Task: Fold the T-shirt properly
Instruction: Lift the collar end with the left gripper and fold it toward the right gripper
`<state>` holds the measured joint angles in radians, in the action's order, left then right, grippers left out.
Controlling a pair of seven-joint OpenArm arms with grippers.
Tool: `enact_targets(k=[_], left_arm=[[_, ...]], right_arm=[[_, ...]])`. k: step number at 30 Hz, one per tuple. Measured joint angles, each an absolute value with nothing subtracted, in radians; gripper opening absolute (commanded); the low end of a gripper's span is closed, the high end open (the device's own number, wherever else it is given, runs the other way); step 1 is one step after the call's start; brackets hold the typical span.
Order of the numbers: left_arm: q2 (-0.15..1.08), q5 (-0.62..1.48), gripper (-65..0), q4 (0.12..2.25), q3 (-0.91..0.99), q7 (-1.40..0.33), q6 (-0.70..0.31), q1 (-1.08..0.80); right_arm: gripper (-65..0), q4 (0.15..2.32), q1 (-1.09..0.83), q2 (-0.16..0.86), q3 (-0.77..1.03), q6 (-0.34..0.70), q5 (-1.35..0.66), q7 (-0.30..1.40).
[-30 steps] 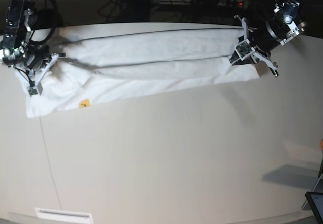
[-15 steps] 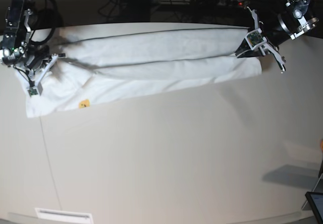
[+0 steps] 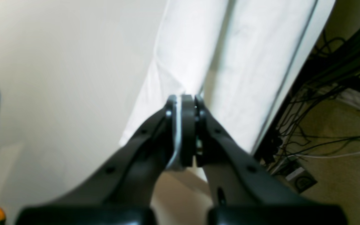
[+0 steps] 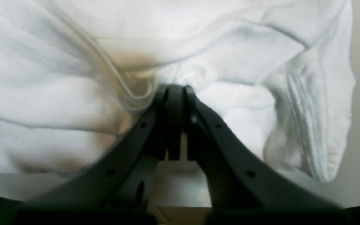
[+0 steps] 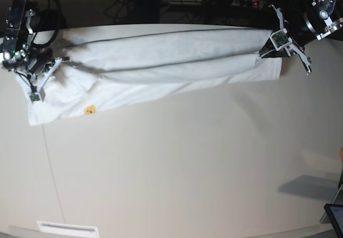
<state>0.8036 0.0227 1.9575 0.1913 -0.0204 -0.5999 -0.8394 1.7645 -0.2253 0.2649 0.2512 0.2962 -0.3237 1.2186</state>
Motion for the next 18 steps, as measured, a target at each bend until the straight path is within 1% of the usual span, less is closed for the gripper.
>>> enact_targets(k=[2,5,8,10,18], left_arm=[[0.804,0.006,-65.0,1.948,0.191,-0.018,-0.601,-0.84],[0.809,-0.136,-65.0,1.946,0.187,-0.012,-0.601,-0.84],[0.777,-0.252,-65.0,1.927,0.187,-0.006,-0.601,-0.836],[0.759,-0.278,-65.0,1.917,0.187,-0.006,-0.604,-0.838],[0.767,-0.289,-65.0,1.883,0.191,-0.002,-0.601,-0.782]], right_arm=[[-64.9,1.765,-0.225,0.265,0.251,0.296,-0.324,1.217],[-64.9,1.765,-0.225,0.265,0.251,0.296,-0.324,1.217],[-64.9,1.765,-0.225,0.265,0.251,0.296,-0.324,1.217],[-64.9,1.765,-0.225,0.265,0.251,0.296,-0.324,1.216],[-64.9,1.765,-0.225,0.265,0.251,0.296,-0.324,1.216]])
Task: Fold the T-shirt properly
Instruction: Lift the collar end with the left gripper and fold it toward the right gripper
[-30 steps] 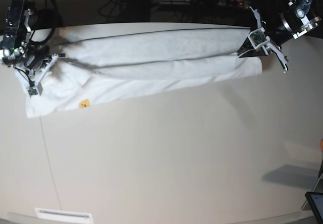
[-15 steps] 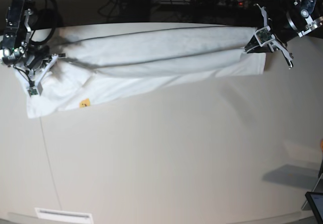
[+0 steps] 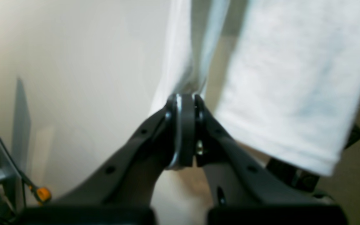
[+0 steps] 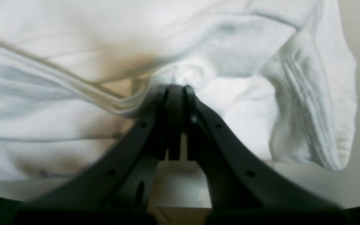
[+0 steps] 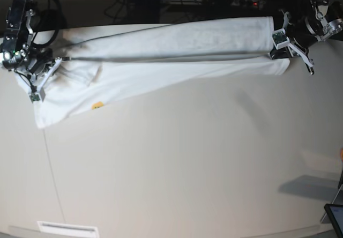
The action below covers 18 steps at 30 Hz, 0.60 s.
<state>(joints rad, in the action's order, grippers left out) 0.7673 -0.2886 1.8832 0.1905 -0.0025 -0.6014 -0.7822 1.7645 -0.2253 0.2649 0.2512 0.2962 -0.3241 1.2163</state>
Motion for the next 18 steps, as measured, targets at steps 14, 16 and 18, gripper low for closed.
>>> enact_targets(k=[14,16,18], left_arm=[[0.762,-0.493,-64.0,1.892,0.183,0.017,-0.603,-0.773],[0.762,-0.501,-64.0,1.892,0.183,0.016,-0.603,-0.773],[0.762,-0.496,-63.8,1.893,0.185,0.015,-0.603,-0.773]], right_arm=[[-64.7,1.764,-0.216,0.264,0.251,0.297,-0.324,1.221],[-63.0,1.764,-0.216,0.262,0.251,0.296,-0.324,1.22],[-58.0,1.764,-0.216,0.262,0.251,0.297,-0.324,1.22]])
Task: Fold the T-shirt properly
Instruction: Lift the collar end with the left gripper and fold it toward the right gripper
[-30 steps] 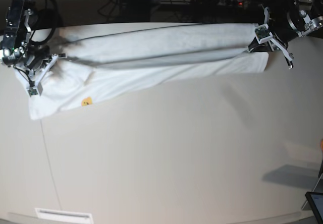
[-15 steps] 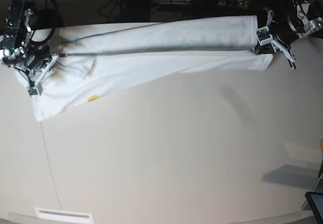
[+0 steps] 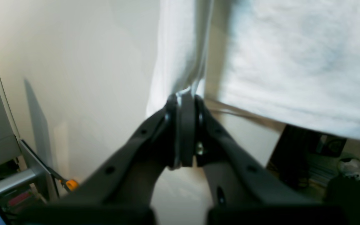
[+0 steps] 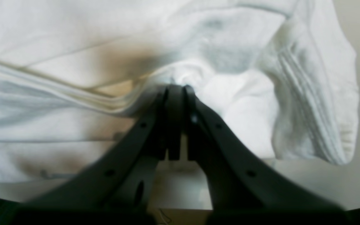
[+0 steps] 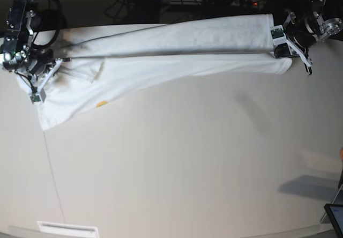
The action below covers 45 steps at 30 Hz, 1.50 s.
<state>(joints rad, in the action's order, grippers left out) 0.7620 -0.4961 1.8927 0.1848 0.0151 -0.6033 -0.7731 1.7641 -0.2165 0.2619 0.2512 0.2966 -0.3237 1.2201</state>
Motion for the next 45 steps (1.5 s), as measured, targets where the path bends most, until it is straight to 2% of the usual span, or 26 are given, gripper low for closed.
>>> enact_targets(k=[4,6,9,13,15,17,19,21,24,28,29,32,36,40,45], left_arm=[[0.756,-0.41,-63.5,1.906,0.185,-0.01,-0.603,-0.773],[0.751,-0.333,-59.5,1.921,0.185,-0.014,-0.603,-0.778],[0.748,-0.222,-48.2,1.932,0.185,-0.014,-0.632,-0.781],[0.746,-0.105,-34.3,1.945,0.185,-0.133,-0.695,-0.777],[0.745,-0.068,-24.4,1.956,0.185,-0.146,-0.702,-0.772],[0.746,-0.039,-19.0,1.971,0.19,-0.142,-0.703,-0.771],[0.748,-0.016,-21.7,1.973,0.195,-0.142,-0.705,-0.77],[0.743,0.039,-27.4,1.972,0.195,-0.153,-0.711,-0.74],[0.739,0.226,-39.5,1.973,0.195,-0.148,-0.705,-0.691],[0.738,0.438,-62.1,1.985,0.193,-0.162,-0.705,-0.684],[0.738,0.463,-65.0,1.989,0.186,-0.16,-0.705,-0.684],[0.741,0.461,-65.0,1.99,0.099,-0.159,-0.686,-0.689],[0.736,0.339,-65.0,1.989,-0.01,-0.165,-0.707,-0.704],[0.734,0.287,-65.0,1.99,-0.021,-0.28,-0.704,-0.708],[0.668,0.287,-65.0,1.99,-0.014,-0.358,-0.701,-0.712]], right_arm=[[-49.8,1.764,-0.213,0.242,0.258,0.289,-0.309,1.216],[-47.7,1.764,-0.213,0.242,0.258,0.289,-0.308,1.214],[-46.4,1.764,-0.213,0.242,0.258,0.288,-0.308,1.213],[-46.4,1.764,-0.213,0.239,0.258,0.287,-0.308,1.212],[-46.4,1.764,-0.213,0.24,0.258,0.287,-0.308,1.213],[-46.4,1.764,-0.213,0.239,0.258,0.287,-0.308,1.212],[-46.4,1.764,-0.213,0.24,0.258,0.287,-0.309,1.212],[-46.0,1.764,-0.213,0.239,0.258,0.287,-0.308,1.212],[-42.8,1.771,-0.214,0.239,0.258,0.287,-0.308,1.213],[-40.2,1.815,-0.228,0.231,0.256,0.287,-0.308,1.239],[-40.2,1.827,-0.231,0.227,0.253,0.29,-0.312,1.243],[-40.0,1.85,-0.233,0.227,0.253,0.29,-0.315,1.243],[-39.9,1.85,-0.231,0.228,0.254,0.29,-0.316,1.248],[-39.9,1.85,-0.231,0.218,0.347,0.294,-0.317,1.248],[-39.8,1.851,-0.23,0.221,0.456,0.294,-0.315,1.246]])
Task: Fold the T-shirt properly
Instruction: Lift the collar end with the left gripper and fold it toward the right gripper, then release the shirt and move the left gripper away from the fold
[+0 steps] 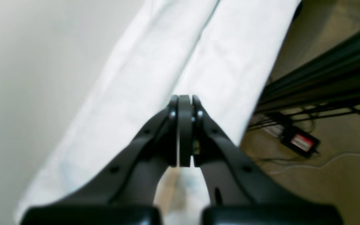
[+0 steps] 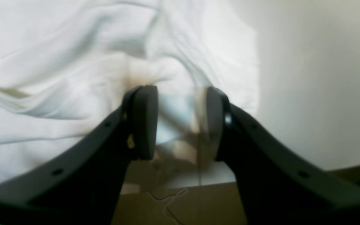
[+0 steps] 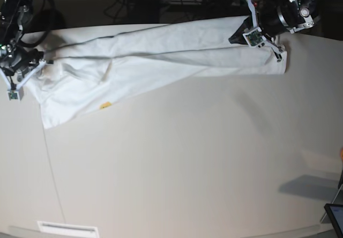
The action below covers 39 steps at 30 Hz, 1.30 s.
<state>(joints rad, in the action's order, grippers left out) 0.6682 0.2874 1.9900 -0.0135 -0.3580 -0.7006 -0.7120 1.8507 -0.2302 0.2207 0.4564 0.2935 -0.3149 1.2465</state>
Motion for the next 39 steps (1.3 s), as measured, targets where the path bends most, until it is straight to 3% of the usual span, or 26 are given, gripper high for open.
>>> enact_targets(k=[4,7,9,11,12,17,26,32,39], left_arm=[[0.654,0.28,-65.0,1.99,-0.014,-0.455,-0.704,-0.717],[0.614,0.28,-65.0,1.99,-0.008,-0.493,-0.688,-0.715],[0.582,0.233,-65.0,1.989,0.006,-0.528,-0.658,-0.717],[0.542,0.141,-65.0,1.986,0.022,-0.554,-0.628,-0.715],[0.527,0.104,-65.0,1.986,0.027,-0.55,-0.629,-0.719],[0.439,-0.056,-65.0,1.986,0.024,-0.54,-0.636,-0.72],[0.41,-0.067,-65.0,1.894,0.027,-0.505,-0.632,-0.602],[0.408,-0.069,-65.0,1.873,0.014,-0.642,-0.633,-0.478],[0.411,-0.109,-65.0,1.852,-0.034,-0.854,-0.641,-0.284]], right_arm=[[-40.2,1.892,-0.241,0.22,0.49,0.295,-0.308,1.225],[-41.5,1.986,-0.295,0.23,0.451,0.303,-0.312,1.05],[-49.3,1.984,-0.322,0.239,0.383,0.355,-0.308,0.983],[-62.4,1.98,-0.35,0.265,0.3,0.442,-0.322,0.945],[-65.0,1.98,-0.355,0.268,0.267,0.465,-0.316,0.927],[-64.4,1.961,-0.354,0.265,0.207,0.49,-0.319,0.899],[-64.3,1.805,-0.282,0.272,0.21,0.489,-0.313,0.903],[-64.3,1.657,-0.212,0.287,0.212,0.498,-0.331,0.869],[-64.3,1.443,-0.107,0.329,0.216,0.511,-0.372,0.697]])
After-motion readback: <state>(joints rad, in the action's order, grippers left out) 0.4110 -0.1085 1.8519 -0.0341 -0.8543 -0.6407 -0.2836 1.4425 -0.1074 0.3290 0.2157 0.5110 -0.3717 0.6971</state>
